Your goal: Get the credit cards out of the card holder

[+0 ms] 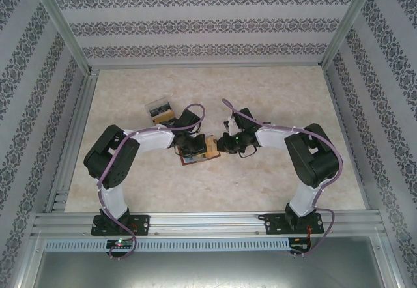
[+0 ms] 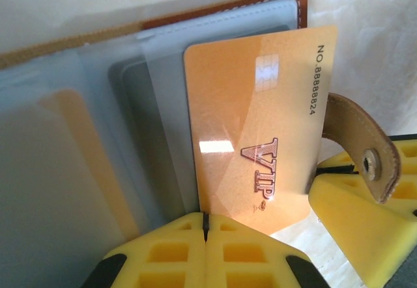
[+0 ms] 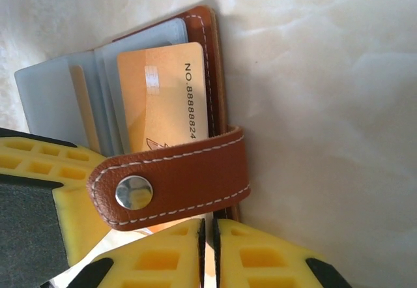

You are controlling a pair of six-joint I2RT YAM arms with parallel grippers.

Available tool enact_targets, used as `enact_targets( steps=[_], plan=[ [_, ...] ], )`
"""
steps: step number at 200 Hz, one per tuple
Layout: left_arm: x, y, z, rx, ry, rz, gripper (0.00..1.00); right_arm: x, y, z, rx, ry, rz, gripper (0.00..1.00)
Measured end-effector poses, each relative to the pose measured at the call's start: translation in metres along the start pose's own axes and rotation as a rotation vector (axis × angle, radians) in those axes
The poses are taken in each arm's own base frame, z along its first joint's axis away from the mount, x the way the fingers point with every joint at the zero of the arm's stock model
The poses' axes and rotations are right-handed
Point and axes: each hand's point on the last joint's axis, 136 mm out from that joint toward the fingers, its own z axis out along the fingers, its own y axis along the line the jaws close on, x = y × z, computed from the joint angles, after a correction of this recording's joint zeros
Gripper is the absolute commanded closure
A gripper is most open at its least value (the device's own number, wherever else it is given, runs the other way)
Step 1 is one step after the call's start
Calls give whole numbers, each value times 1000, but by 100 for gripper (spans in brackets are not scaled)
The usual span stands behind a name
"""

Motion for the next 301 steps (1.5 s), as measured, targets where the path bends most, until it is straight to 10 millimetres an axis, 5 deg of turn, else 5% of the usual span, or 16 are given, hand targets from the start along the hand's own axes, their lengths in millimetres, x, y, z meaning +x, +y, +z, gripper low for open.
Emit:
enact_targets(
  steps=[46,129,180,208,255,301],
  plan=[
    [0,0,0,0,1,0,96,-3,8,2,-45,0,15,80],
    [0,1,0,-6,0,-1,95,-6,17,-2,-89,-6,8,100],
    [1,1,-7,-18,-3,9,81,-5,29,-20,-108,-38,-18,99],
    [-4,-7,-32,-2,-45,14,72,-6,42,-36,-130,-70,-45,100],
    [-31,-36,-110,122,-221,31,65,-12,65,-60,-173,-132,-87,100],
    [-51,-34,-159,175,-341,3,59,-14,89,-75,-193,-150,-127,100]
  ],
)
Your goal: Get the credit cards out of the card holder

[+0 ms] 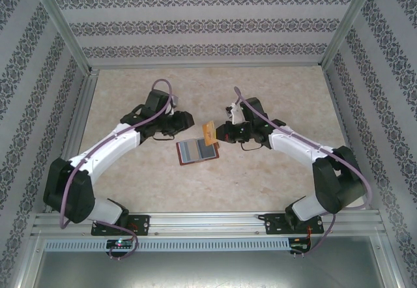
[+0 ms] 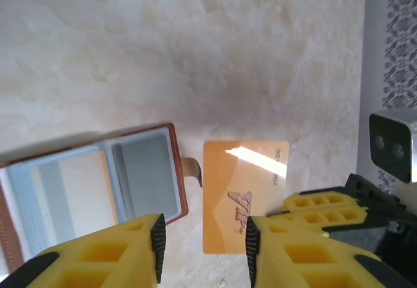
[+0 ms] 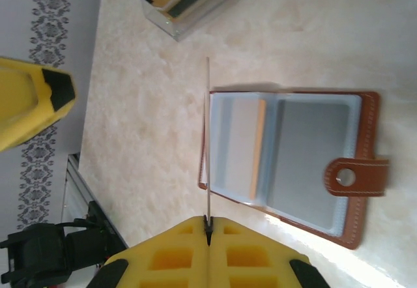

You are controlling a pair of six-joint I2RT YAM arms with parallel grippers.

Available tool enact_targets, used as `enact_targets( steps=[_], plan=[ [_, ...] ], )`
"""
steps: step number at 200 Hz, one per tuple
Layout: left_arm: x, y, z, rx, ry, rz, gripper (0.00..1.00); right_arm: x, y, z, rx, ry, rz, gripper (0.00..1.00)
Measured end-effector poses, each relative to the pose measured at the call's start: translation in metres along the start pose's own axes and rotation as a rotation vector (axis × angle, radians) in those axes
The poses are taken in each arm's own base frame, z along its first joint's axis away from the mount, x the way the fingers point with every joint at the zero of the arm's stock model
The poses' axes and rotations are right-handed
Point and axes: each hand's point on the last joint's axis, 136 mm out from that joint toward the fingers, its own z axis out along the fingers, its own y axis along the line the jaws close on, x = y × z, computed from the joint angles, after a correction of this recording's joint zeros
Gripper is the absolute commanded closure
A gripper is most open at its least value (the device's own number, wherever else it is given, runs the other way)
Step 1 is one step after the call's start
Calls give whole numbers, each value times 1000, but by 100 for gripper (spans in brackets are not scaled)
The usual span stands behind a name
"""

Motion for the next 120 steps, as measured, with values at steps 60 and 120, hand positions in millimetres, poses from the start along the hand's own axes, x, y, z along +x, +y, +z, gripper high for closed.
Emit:
enact_targets(
  steps=[60,120],
  plan=[
    [5,-7,-13,166,-15,-48,62,-23,42,-8,-126,-46,-26,100],
    [-8,-30,-18,349,-37,-104,64,-42,75,-20,-292,-89,-7,100]
  ],
)
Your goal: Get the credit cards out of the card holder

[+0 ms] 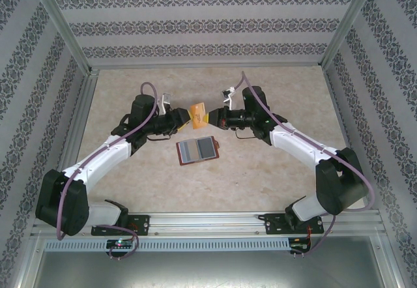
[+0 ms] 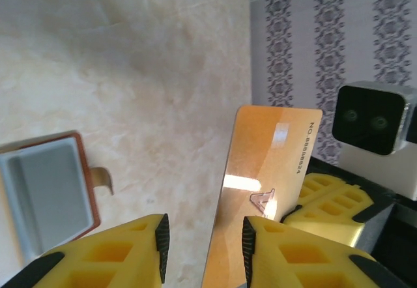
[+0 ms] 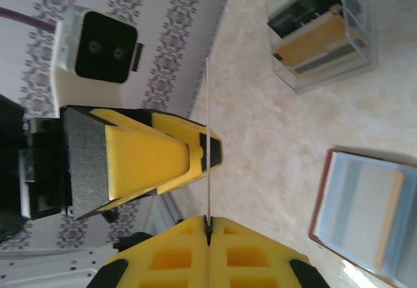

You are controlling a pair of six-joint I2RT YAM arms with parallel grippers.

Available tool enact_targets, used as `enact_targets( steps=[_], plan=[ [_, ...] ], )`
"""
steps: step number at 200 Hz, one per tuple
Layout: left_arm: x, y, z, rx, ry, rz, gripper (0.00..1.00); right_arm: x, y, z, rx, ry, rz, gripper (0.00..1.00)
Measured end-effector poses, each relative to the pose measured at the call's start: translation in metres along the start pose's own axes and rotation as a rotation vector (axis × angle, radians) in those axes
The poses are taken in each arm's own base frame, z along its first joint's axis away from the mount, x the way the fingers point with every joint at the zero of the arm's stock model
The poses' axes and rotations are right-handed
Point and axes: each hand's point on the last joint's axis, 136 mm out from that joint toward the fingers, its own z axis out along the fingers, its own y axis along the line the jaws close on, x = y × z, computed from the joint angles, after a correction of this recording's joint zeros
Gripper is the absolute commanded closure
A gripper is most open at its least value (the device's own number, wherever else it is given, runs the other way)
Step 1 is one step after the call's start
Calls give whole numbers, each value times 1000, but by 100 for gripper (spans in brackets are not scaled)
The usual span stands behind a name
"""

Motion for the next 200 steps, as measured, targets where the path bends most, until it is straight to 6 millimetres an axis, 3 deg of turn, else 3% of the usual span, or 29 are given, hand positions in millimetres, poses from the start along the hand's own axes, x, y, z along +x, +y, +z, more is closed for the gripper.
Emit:
enact_targets(
  steps=[56,102,128,134,146,175,197,200],
  plan=[
    [-4,-19,-1,102,1,-7,75,2,7,-1,-70,6,34,100],
    [0,-24,-1,133,21,-12,77,-1,15,0,-106,5,29,100],
    [0,-24,-1,138,23,-15,89,-1,12,2,-112,11,40,99],
    [-1,-24,-2,138,22,-19,93,-2,11,2,-112,10,45,93],
    [-1,-25,-2,147,21,-14,100,-2,8,2,-106,12,59,68],
    [-1,-24,-2,137,25,-5,100,2,0,4,-93,21,71,33],
    [-1,-21,-4,96,38,16,100,1,-8,2,-68,8,65,19],
    [-3,-20,-5,88,37,27,100,0,-10,1,-62,5,72,6]
  ],
)
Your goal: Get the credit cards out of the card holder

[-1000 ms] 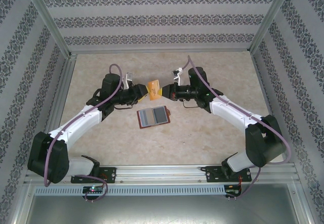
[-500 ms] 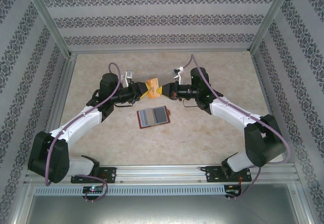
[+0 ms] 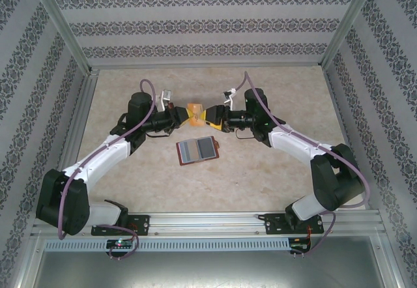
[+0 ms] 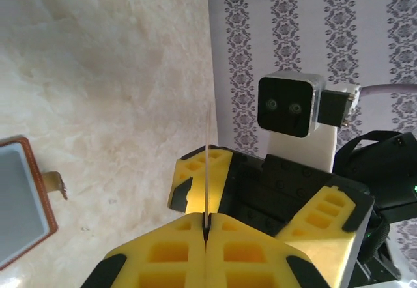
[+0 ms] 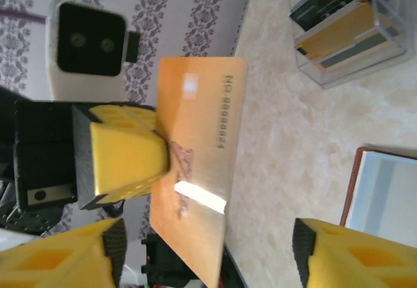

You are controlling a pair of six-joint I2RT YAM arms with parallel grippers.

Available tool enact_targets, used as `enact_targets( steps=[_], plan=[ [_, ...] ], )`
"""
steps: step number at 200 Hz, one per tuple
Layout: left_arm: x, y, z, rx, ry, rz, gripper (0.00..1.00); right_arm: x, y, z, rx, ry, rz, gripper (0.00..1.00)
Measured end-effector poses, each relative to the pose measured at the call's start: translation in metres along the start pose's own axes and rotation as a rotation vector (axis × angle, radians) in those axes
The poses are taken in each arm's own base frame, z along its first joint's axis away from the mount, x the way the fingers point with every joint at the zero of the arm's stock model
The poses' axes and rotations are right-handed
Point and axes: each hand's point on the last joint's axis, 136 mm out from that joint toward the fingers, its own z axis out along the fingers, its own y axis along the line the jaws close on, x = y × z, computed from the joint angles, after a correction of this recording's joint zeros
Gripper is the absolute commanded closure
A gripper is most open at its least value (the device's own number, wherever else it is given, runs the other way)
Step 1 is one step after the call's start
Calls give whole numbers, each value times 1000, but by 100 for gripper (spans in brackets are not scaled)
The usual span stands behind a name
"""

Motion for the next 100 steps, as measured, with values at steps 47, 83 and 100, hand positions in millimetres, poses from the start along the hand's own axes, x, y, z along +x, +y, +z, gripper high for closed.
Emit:
enact_targets(
  steps=[47,83,100],
  plan=[
    [-25,-17,-15,-191,13,252,100,0,-22,-15,103,-45,-12,2],
    [-41,16,-26,-442,33,451,100,0,-19,-26,155,-78,-71,2],
    [-44,40,-32,-558,59,541,100,0,-17,-32,176,-91,-98,2]
  ],
)
